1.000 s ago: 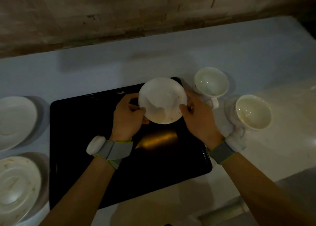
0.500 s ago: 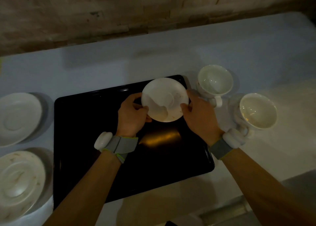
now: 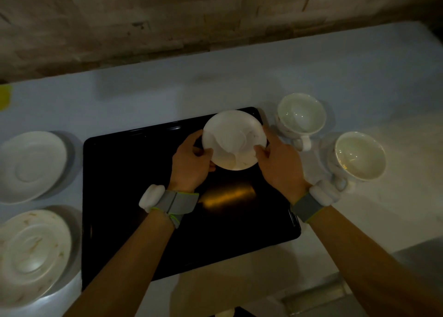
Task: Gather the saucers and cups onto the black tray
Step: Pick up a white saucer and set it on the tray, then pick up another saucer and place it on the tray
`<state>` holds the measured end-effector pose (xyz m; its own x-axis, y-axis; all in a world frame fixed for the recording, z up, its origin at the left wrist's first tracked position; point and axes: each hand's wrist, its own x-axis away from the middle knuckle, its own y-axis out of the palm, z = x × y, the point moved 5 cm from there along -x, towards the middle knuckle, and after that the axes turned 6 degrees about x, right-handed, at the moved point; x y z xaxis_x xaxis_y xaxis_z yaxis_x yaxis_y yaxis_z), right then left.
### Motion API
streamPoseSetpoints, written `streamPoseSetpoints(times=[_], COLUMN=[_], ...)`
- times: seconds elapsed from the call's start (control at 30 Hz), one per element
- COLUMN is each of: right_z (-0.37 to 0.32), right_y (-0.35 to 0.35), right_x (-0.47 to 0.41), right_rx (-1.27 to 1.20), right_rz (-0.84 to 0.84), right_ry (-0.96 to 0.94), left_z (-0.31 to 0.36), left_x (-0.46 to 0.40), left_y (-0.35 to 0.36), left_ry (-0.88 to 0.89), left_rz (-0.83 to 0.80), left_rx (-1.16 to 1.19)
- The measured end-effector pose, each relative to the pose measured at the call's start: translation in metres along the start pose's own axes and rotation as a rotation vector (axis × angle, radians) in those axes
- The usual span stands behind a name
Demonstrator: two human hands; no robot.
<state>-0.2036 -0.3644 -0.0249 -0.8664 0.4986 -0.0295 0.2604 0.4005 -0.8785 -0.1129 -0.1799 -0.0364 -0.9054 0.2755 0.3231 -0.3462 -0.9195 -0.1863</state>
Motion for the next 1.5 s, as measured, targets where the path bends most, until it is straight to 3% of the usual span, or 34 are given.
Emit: streamPoseSetpoints(times=[0.5, 0.67, 1.0, 1.5], right_z=[-0.013, -0.036, -0.130, -0.289], right_y=[-0.020, -0.026, 0.004, 0.093], right_x=[0.005, -0.001, -0.016, -0.005], right_rx=[-0.107, -0.108, -0.119, -0.179], right_rz=[-0.032, -0.020, -0.102, -0.339], right_ry=[0.018, -0.009, -0.169, -0.380], left_z=[0.006, 0.017, 0.034, -0.018], left_x=[0.000, 0.004, 0.018, 0.053], left_y=[-0.009, -0.027, -0.142, -0.345], left_ry=[-0.078, -0.017, 0.109, 0.084], left_rz=[0.004, 0.059, 0.206, 0.631], left_rx=[-0.013, -0.039, -0.071, -0.247])
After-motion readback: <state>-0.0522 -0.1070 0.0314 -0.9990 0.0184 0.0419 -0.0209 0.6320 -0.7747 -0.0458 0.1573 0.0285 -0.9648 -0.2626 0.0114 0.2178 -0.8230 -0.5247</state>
